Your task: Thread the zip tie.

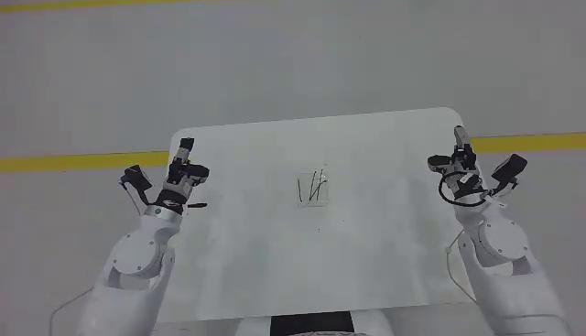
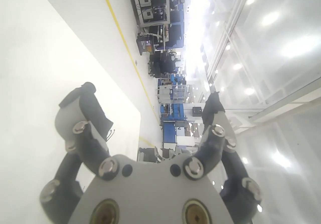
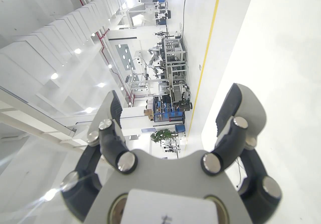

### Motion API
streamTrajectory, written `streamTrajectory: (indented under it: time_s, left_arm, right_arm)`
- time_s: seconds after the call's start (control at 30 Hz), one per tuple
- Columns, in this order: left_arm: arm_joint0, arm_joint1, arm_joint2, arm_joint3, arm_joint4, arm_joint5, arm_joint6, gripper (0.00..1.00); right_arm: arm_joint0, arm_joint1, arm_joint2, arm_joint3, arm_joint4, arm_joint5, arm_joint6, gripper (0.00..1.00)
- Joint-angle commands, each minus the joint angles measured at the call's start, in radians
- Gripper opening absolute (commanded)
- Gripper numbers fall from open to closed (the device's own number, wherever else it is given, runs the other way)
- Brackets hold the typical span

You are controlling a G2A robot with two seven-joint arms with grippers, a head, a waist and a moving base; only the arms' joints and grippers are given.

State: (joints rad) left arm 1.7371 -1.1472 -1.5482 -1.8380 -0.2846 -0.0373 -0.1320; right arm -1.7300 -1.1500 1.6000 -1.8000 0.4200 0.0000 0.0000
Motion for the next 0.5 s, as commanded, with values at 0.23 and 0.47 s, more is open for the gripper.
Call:
streamTrajectory:
  time_s: [0.23, 0.47]
  left_arm:
    - [-0.003, 0.016, 0.029, -0.075, 0.188, 0.029, -0.212, 1.0]
    - [-0.011, 0.02, 0.035, -0.081, 0.24, 0.043, -0.241, 1.0]
  right_arm:
    - [0.0, 0.0, 0.0, 0.0, 0.0, 0.0, 0.0, 1.0]
    - [0.0, 0.0, 0.0, 0.0, 0.0, 0.0, 0.0, 1.0]
